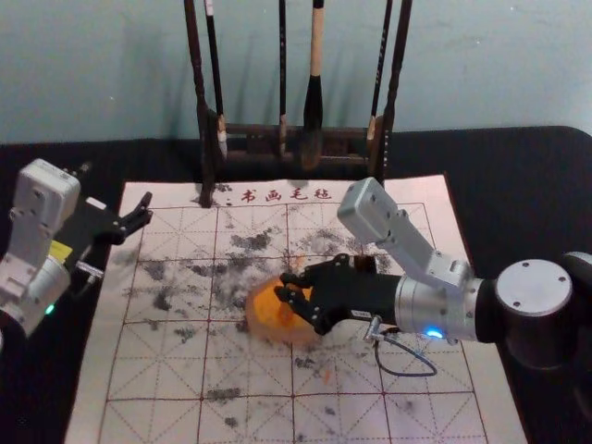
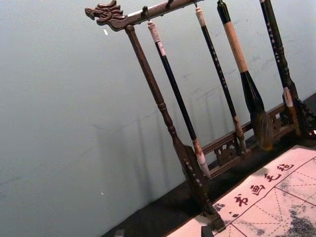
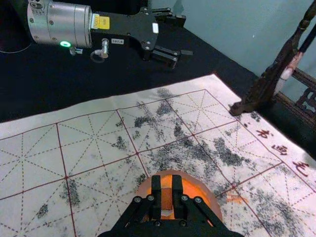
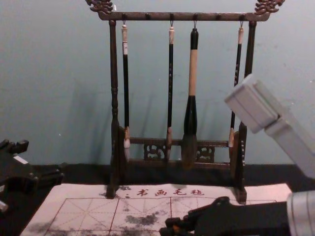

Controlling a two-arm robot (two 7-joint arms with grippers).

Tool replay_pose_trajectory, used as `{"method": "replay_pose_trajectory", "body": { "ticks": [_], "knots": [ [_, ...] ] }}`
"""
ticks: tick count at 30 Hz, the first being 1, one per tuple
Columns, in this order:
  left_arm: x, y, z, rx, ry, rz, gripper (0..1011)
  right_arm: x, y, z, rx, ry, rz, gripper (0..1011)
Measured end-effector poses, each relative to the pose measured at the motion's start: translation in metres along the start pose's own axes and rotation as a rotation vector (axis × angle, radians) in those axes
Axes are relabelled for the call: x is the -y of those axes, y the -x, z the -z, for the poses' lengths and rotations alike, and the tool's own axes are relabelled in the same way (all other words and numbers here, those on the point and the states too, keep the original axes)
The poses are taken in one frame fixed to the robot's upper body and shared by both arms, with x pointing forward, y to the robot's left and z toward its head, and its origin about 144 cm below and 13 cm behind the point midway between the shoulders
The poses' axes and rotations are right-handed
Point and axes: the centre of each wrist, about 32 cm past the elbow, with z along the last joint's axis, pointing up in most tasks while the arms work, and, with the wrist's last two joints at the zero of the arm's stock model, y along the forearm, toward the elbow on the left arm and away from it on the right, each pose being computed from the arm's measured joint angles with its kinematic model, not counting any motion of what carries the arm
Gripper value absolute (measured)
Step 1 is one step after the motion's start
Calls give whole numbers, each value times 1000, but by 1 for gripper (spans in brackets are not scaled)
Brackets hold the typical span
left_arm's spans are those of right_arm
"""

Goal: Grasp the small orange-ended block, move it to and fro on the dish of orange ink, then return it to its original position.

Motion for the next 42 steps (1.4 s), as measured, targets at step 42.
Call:
{"method": "replay_pose_trajectory", "body": {
  "ticks": [42],
  "knots": [
    [0,0,0,0,0,0,1001,-14,-12,-7,-21,3,64,126]
  ]
}}
